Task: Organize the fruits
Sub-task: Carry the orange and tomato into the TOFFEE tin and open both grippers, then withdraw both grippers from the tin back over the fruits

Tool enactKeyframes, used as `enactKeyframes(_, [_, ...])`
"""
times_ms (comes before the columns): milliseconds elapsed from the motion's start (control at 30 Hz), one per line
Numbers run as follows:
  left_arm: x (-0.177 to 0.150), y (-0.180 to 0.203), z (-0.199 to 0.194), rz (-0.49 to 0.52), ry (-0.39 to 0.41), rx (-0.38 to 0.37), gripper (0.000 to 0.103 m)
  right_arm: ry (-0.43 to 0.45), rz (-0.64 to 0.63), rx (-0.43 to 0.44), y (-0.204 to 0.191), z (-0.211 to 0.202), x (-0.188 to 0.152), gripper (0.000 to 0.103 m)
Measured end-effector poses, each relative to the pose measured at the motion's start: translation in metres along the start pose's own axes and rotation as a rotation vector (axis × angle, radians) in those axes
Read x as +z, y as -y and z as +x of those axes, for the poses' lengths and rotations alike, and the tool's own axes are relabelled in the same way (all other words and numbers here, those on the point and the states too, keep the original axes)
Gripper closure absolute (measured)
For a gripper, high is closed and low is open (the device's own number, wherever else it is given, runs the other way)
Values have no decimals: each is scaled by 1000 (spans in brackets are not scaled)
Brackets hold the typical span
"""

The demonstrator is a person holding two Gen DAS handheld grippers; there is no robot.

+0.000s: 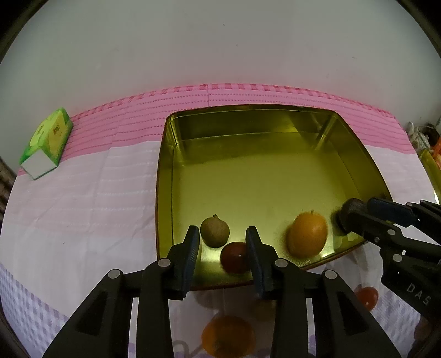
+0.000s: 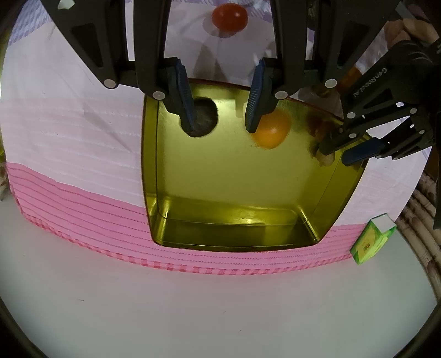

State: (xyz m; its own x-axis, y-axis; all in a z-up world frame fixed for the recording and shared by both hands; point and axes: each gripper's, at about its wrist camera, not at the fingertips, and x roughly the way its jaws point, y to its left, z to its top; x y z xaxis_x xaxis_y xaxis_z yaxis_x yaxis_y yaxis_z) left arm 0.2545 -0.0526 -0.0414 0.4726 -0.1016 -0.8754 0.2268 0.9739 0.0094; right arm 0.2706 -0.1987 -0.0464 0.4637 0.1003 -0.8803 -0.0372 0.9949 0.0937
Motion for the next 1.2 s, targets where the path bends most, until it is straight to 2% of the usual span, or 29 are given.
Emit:
enactKeyframes(400, [-11, 3, -31, 12, 41, -3, 66, 41, 19, 1, 0, -27, -11, 67])
enactKeyframes(767, [-33, 7, -63, 19, 72, 11, 66, 52, 35, -7, 6, -50, -43, 67])
enactKeyframes(1000, [-60, 0, -68, 12, 57, 33, 66, 46, 53, -19, 16, -61, -71, 67])
enactKeyframes(1200, [-94, -13, -62, -15, 11, 43, 66, 19, 68, -21, 20, -61, -100, 67])
